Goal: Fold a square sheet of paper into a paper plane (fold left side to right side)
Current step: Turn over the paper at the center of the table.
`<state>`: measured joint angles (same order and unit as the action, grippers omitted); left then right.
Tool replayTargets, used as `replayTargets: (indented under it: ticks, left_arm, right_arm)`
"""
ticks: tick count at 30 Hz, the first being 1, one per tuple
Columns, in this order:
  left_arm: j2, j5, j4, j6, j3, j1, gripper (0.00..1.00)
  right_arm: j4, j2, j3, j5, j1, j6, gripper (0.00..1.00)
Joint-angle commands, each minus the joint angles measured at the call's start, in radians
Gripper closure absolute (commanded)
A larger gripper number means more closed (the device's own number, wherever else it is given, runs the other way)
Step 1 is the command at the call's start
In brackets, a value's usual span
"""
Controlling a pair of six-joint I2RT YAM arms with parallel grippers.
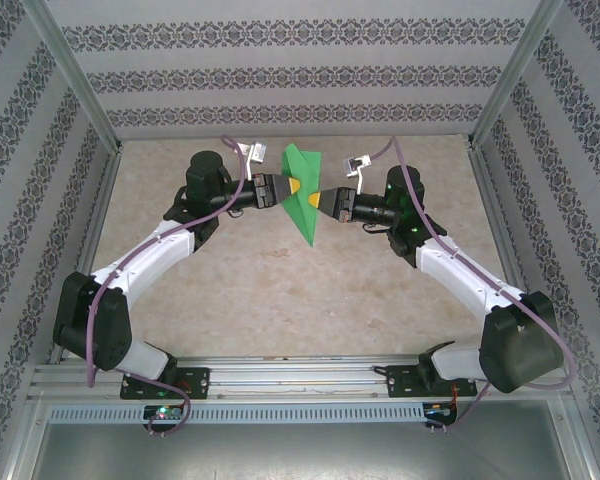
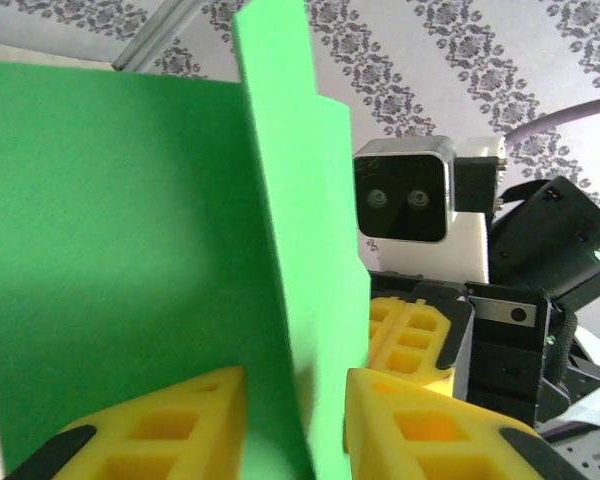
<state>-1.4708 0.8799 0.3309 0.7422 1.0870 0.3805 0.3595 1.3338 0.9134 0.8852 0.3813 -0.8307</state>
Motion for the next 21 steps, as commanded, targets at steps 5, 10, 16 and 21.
replayTargets:
  ticks: [5,10,16,21]
  left_arm:
    - [0.135,-0.19,-0.164,-0.174,0.0,-0.007,0.55]
    - [0.261,-0.432,-0.291,-0.292,-0.032,-0.025,0.48]
    - [0.402,-0.67,-0.396,-0.414,-0.056,-0.027,0.25]
    - [0.486,-0.815,-0.461,-0.456,-0.062,-0.028,0.18]
  right_arm:
    - [-0.103,-0.052,0.042,-0.073,-0.015,0.094,1.0]
    - [-0.339,-0.101,0.083,-0.247,0.0,0.24,1.0]
    - [-0.682,-0.111,0.185,-0.61,0.078,0.426,1.0]
    - [-0.98,-0.002,0.331,-1.055,0.211,0.514,1.0]
